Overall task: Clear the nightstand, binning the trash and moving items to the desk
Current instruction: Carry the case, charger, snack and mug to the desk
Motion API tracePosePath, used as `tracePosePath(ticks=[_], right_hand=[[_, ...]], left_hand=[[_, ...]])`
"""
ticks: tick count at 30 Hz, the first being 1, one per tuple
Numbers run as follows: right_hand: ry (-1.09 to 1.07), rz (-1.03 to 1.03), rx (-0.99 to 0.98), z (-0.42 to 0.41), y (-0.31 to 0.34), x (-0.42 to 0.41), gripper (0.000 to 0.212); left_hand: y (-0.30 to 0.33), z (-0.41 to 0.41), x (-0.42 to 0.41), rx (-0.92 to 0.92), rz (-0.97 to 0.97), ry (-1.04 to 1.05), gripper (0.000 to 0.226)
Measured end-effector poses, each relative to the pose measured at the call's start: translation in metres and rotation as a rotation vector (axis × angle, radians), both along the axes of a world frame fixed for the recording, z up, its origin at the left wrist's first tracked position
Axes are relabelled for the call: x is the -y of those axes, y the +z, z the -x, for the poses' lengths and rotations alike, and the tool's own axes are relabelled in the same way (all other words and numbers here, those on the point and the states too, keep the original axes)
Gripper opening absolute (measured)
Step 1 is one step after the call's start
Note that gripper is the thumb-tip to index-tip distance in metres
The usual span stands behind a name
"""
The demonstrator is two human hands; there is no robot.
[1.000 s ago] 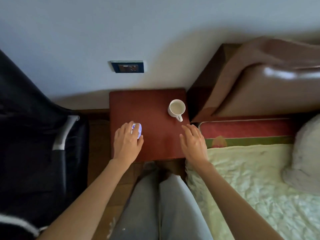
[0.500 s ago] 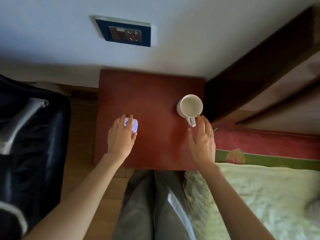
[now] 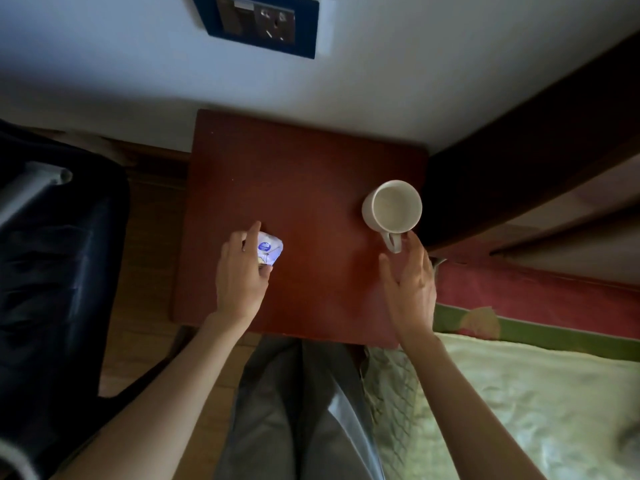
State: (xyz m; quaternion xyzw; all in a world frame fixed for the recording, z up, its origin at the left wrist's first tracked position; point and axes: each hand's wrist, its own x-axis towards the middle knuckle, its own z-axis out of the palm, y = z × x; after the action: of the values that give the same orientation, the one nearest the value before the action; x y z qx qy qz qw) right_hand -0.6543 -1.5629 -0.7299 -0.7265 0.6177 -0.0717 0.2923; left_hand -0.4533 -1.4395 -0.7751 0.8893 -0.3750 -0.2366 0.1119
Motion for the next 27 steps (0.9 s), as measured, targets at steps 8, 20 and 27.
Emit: tracePosePath(ticks=[8, 20, 27], right_hand=[[-0.226, -0.005, 0.118, -0.003, -0.015, 0.007, 0.026], [-0.254, 0.129, 0.183, -0.006, -0.012, 0.016, 0.021], [-0.117, 0.216, 0.218, 0.007, 0.04, 0.001, 0.019]], left_hand=[[0.004, 0.014, -0.008, -0.151, 0.267, 0.039, 0.042], [0.032, 0.027, -0.014, -0.186, 0.394, 0.074, 0.037], [0.083, 0.021, -0.018, -0.204, 0.469, 0.124, 0.038]])
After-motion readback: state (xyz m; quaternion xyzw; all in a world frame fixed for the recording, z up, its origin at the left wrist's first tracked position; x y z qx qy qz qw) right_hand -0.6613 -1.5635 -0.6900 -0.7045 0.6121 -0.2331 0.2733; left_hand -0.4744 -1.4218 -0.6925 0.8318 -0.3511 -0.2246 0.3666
